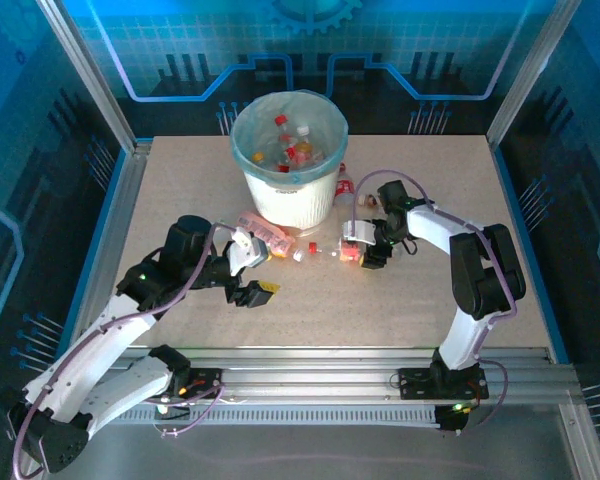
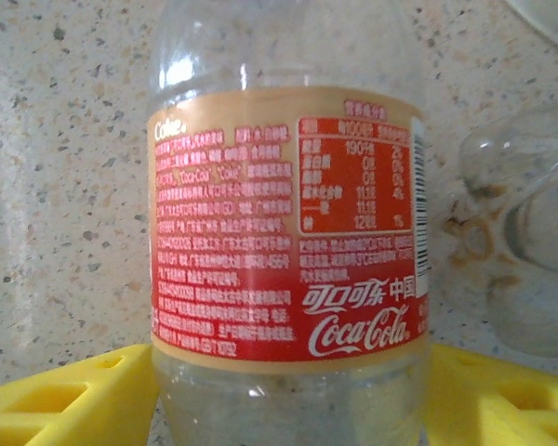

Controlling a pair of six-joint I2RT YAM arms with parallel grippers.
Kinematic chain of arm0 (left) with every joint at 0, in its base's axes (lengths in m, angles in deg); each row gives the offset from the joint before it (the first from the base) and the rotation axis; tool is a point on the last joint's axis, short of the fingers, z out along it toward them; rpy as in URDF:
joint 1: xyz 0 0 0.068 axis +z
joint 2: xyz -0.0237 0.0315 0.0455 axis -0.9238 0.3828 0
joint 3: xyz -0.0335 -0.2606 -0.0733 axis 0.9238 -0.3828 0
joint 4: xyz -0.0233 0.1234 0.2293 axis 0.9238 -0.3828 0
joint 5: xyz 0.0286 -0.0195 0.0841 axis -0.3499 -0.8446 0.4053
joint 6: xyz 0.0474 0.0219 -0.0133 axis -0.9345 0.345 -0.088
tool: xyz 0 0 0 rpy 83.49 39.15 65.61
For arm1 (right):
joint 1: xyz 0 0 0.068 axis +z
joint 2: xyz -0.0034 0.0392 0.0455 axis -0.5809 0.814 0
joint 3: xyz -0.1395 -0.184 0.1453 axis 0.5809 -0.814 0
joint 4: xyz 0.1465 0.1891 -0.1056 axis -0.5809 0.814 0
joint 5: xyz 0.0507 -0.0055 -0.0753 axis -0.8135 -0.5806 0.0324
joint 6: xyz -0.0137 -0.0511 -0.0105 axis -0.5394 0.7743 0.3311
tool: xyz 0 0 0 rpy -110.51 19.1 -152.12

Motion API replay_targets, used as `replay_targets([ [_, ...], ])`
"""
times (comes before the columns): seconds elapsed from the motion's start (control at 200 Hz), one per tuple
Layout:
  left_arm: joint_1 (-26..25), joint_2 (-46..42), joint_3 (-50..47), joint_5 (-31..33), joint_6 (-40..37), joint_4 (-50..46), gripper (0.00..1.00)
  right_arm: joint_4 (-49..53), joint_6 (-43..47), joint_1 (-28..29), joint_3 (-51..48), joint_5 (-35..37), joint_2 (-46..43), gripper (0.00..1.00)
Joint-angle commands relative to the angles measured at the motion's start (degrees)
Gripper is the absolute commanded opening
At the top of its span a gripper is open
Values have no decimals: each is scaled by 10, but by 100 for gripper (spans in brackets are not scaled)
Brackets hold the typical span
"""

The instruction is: Put the plastic bottles in the bin

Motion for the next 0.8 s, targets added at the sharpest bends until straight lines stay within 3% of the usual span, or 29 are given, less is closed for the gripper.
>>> replay_targets([
  [0.0,-4,-7,-3,-4,1,9,77,26,-8,10,-9,0,-2,72],
  [0.205,-4,-17,11,17,32,16,77,27,-31,15,-12,-21,-29,60],
  [0.465,-4,-49,21,44,82,49,77,22,-62,33,-63,-20,-135,51],
  [0.795,-5,-52,97,168,267,106,76,69,-149,55,-114,-28,-363,48],
])
